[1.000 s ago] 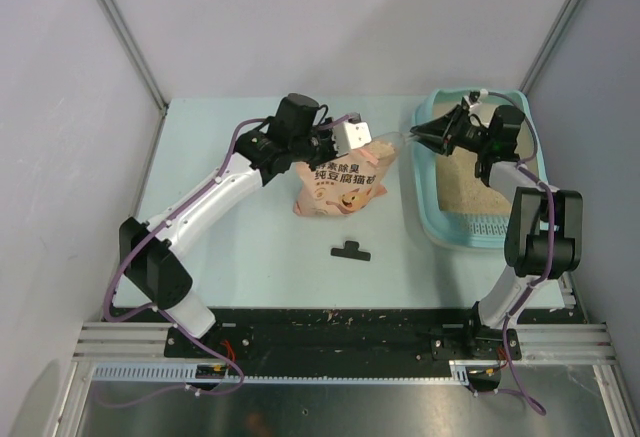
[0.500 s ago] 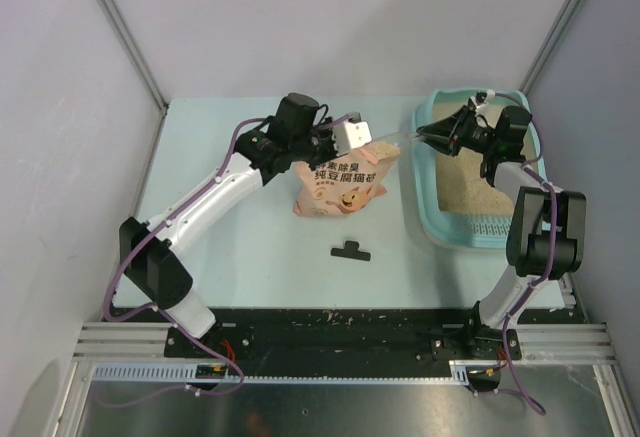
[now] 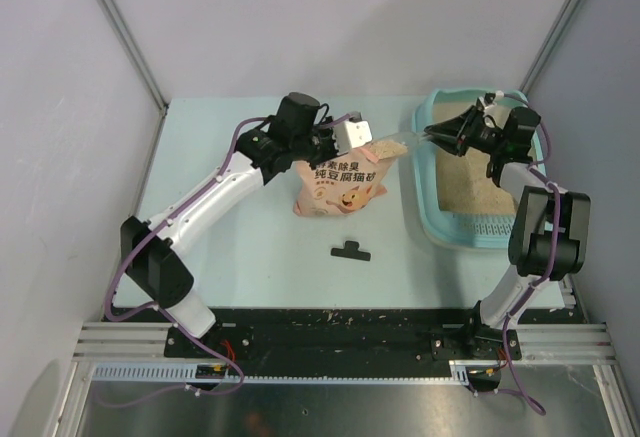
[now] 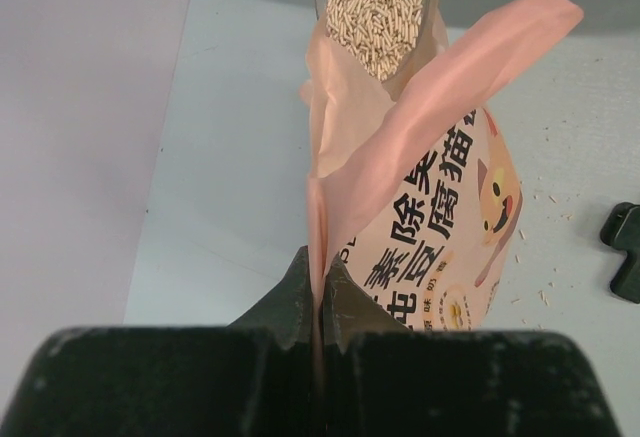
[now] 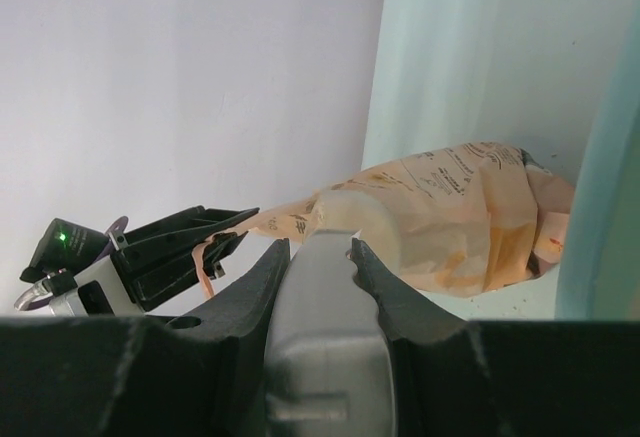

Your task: Fill the litter box with clean litter

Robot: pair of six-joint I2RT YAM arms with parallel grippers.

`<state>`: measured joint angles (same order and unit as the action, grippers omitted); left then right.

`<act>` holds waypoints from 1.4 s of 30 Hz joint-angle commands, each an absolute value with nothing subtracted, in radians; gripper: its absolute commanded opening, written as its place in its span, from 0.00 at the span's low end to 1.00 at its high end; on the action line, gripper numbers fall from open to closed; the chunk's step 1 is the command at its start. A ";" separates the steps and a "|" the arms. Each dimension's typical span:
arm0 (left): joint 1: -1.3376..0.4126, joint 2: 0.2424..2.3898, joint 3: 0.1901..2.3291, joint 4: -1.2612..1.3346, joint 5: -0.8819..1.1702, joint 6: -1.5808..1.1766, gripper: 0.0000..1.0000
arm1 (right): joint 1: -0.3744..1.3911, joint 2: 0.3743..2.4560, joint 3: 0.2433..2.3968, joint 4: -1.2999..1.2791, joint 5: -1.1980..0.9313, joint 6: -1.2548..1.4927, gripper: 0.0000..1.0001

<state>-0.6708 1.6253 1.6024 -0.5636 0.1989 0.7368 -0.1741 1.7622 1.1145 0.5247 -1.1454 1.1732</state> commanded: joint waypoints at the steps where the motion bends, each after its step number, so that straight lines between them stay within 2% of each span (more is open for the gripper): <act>1: -0.670 1.598 1.690 -0.446 0.186 0.775 0.00 | -0.195 1.761 1.118 0.569 -1.180 1.198 0.00; 14: -0.673 1.620 1.677 -0.446 0.173 0.784 0.00 | -0.297 1.769 1.101 0.882 -1.206 1.485 0.00; 18: -0.680 1.626 1.674 -0.448 0.172 0.781 0.00 | -0.356 1.761 1.075 0.900 -1.178 1.519 0.00; 29: -0.696 1.641 1.683 -0.446 0.193 0.792 0.00 | -0.534 1.669 0.945 0.894 -1.170 1.548 0.00; 37: -0.710 1.654 1.693 -0.446 0.210 0.798 0.00 | -0.669 1.563 0.882 0.858 -1.085 1.456 0.00; 39: -0.713 1.652 1.694 -0.446 0.215 0.798 0.00 | -0.680 1.527 0.859 0.825 -1.068 1.406 0.00; 42: -0.718 1.649 1.689 -0.446 0.221 0.792 0.00 | -0.695 1.462 0.842 0.637 -0.993 1.274 0.00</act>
<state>-0.6968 1.6669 1.6203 -0.5419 0.1776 0.7700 -0.6811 1.5612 0.8585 0.7887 -1.0939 1.4399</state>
